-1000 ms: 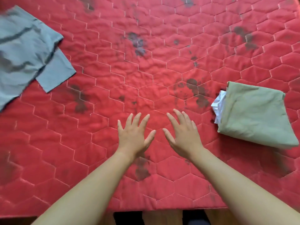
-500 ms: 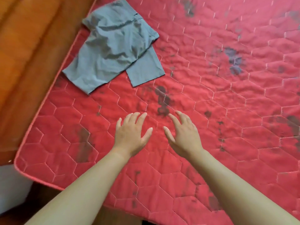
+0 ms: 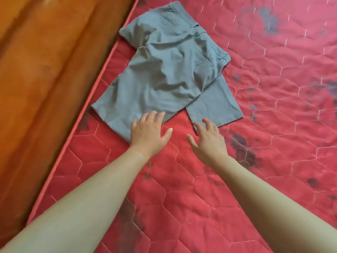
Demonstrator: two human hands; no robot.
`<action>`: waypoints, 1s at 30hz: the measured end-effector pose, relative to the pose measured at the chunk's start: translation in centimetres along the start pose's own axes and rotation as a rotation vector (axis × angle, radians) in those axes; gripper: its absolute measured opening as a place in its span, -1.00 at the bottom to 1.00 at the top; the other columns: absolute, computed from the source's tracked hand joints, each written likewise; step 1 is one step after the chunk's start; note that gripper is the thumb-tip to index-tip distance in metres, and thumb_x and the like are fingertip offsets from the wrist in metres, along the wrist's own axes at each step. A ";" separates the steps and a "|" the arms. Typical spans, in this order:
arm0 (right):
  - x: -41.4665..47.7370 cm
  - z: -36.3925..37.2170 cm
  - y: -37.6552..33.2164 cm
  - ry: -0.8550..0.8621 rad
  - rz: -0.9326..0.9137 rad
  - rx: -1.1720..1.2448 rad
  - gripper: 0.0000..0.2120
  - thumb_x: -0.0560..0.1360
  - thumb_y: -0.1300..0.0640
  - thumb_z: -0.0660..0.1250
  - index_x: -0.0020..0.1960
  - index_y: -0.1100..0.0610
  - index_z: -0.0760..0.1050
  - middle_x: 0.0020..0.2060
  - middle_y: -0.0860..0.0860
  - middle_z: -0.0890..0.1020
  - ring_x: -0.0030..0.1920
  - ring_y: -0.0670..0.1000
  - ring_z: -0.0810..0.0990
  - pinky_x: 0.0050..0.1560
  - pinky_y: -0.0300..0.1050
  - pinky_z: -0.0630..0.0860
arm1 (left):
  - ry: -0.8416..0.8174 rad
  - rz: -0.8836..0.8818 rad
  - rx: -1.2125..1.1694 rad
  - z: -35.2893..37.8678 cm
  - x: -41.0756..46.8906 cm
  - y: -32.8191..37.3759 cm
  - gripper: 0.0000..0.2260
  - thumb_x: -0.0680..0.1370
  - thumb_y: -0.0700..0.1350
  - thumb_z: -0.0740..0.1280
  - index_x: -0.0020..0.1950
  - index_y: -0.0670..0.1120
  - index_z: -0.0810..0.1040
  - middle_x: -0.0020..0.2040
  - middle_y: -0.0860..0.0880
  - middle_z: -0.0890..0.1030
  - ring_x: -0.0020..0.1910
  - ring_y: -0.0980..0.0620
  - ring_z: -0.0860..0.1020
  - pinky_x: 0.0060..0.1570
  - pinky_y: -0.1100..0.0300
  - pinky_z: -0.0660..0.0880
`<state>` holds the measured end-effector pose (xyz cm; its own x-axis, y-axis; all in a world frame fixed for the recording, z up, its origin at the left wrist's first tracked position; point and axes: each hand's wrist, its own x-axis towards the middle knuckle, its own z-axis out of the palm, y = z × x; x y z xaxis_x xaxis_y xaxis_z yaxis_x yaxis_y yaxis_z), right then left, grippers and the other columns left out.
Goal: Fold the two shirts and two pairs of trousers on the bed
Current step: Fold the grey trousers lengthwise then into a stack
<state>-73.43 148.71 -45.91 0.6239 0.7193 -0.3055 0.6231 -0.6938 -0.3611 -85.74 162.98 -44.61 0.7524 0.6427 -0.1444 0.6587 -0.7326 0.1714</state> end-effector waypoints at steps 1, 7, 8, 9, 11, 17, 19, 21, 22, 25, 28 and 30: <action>1.5 1.1 -0.6 -0.011 -0.009 -0.022 -0.49 0.52 -0.16 0.16 0.42 0.00 0.24 0.43 0.09 0.21 0.40 0.12 0.18 0.26 0.16 0.34 | -0.007 0.003 0.024 0.4 1.7 -1.6 -0.46 0.50 0.22 0.16 0.41 0.01 0.29 0.35 -0.02 0.38 0.33 -0.05 0.33 0.26 -0.13 0.26; 10.8 5.9 -3.6 0.138 -0.023 0.056 -0.41 0.48 -0.07 0.29 0.45 0.06 0.23 0.46 0.18 0.14 0.43 0.22 0.15 0.37 0.13 0.25 | 0.017 -0.108 0.053 4.4 8.4 -9.6 -0.35 0.47 0.18 0.25 0.50 0.13 0.07 0.53 -0.06 -0.07 0.50 -0.15 -0.09 0.35 -0.32 0.02; 12.5 6.2 -4.0 0.203 -0.013 0.090 -0.39 0.48 -0.07 0.30 0.45 0.07 0.23 0.47 0.20 0.12 0.44 0.24 0.12 0.40 0.12 0.18 | 0.049 -0.121 0.050 4.9 9.2 -10.7 -0.33 0.47 0.18 0.27 0.50 0.15 0.04 0.53 -0.06 -0.12 0.50 -0.16 -0.12 0.34 -0.35 0.01; 14.2 6.5 -4.3 0.251 0.010 0.114 -0.37 0.47 -0.09 0.31 0.46 0.05 0.21 0.47 0.20 0.10 0.45 0.25 0.10 0.42 0.12 0.12 | 0.071 -0.127 0.047 5.3 10.1 -11.7 -0.31 0.46 0.19 0.28 0.50 0.17 0.02 0.53 -0.07 -0.15 0.50 -0.18 -0.13 0.32 -0.37 0.02; 16.9 6.9 -4.7 0.264 0.081 0.094 -0.32 0.45 -0.19 0.29 0.48 -0.03 0.16 0.48 0.14 0.09 0.45 0.23 0.07 0.39 0.18 0.11 | 0.070 -0.141 0.020 5.9 11.7 -13.5 -0.29 0.45 0.23 0.29 0.50 0.19 0.00 0.53 -0.10 -0.12 0.49 -0.21 -0.04 0.29 -0.37 0.11; 18.4 8.0 -5.4 0.429 0.026 0.232 -0.68 0.43 0.01 0.39 0.14 0.09 0.52 0.08 0.13 0.48 0.13 0.20 0.39 0.12 -0.04 0.30 | 0.103 -0.067 0.035 6.6 13.2 -13.9 -0.42 0.51 0.16 0.27 0.46 -0.03 0.25 0.29 -0.14 0.38 0.21 -0.21 0.34 0.14 -0.10 0.35; 18.2 7.8 -5.8 0.412 0.009 0.271 -0.81 0.47 0.13 0.36 0.03 0.19 0.56 -0.05 0.18 0.54 0.03 0.22 0.44 0.03 -0.08 0.27 | 0.115 -0.033 -0.012 6.4 13.1 -13.1 -0.54 0.53 0.00 0.29 0.39 -0.12 0.33 0.23 -0.16 0.43 0.15 -0.22 0.39 0.11 -0.06 0.36; 17.0 7.6 -5.9 0.365 0.024 0.278 -0.86 0.49 0.19 0.32 -0.01 0.23 0.57 -0.10 0.21 0.57 -0.01 0.24 0.47 -0.03 -0.06 0.27 | 0.098 -0.002 -0.097 6.2 12.2 -12.4 -0.62 0.53 -0.13 0.29 0.33 -0.17 0.38 0.20 -0.18 0.47 0.09 -0.23 0.42 0.11 -0.04 0.33; 16.1 7.5 -5.8 0.342 0.027 0.285 -0.87 0.49 0.20 0.32 -0.03 0.24 0.57 -0.12 0.22 0.57 -0.02 0.24 0.48 -0.05 -0.05 0.28 | 0.089 0.009 -0.140 6.1 11.5 -12.1 -0.65 0.52 -0.17 0.30 0.29 -0.19 0.41 0.19 -0.19 0.49 0.07 -0.24 0.43 0.11 -0.02 0.32; 11.3 7.0 -4.4 0.265 0.031 0.276 -0.90 0.49 0.20 0.33 -0.07 0.23 0.56 -0.18 0.20 0.55 -0.07 0.22 0.49 -0.10 -0.04 0.30 | 0.009 0.030 -0.236 5.8 7.7 -10.9 -0.69 0.49 -0.21 0.32 0.23 -0.19 0.44 0.14 -0.18 0.53 0.05 -0.23 0.45 0.07 -0.01 0.35; 5.5 6.4 -1.6 0.187 0.048 0.246 -0.94 0.46 0.20 0.38 -0.11 0.20 0.58 -0.24 0.15 0.55 -0.12 0.20 0.50 -0.16 -0.07 0.32 | -0.126 0.047 -0.293 5.7 2.8 -9.0 -0.71 0.49 -0.10 0.34 0.19 -0.12 0.46 0.10 -0.10 0.55 0.07 -0.16 0.48 0.04 0.05 0.38; 1.7 6.0 0.8 0.091 0.062 0.223 -0.96 0.45 0.20 0.39 -0.12 0.18 0.58 -0.25 0.11 0.55 -0.13 0.19 0.52 -0.16 -0.10 0.32 | -0.151 0.061 -0.304 5.2 0.0 -7.5 -0.73 0.47 -0.01 0.35 0.14 -0.05 0.51 0.04 -0.02 0.55 0.03 -0.09 0.53 -0.03 0.08 0.44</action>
<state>-74.74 149.61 -52.00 0.7041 0.6623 -0.2561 0.4687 -0.7044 -0.5330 -90.64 167.34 -51.00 0.7972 0.5429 -0.2640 0.5985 -0.6537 0.4631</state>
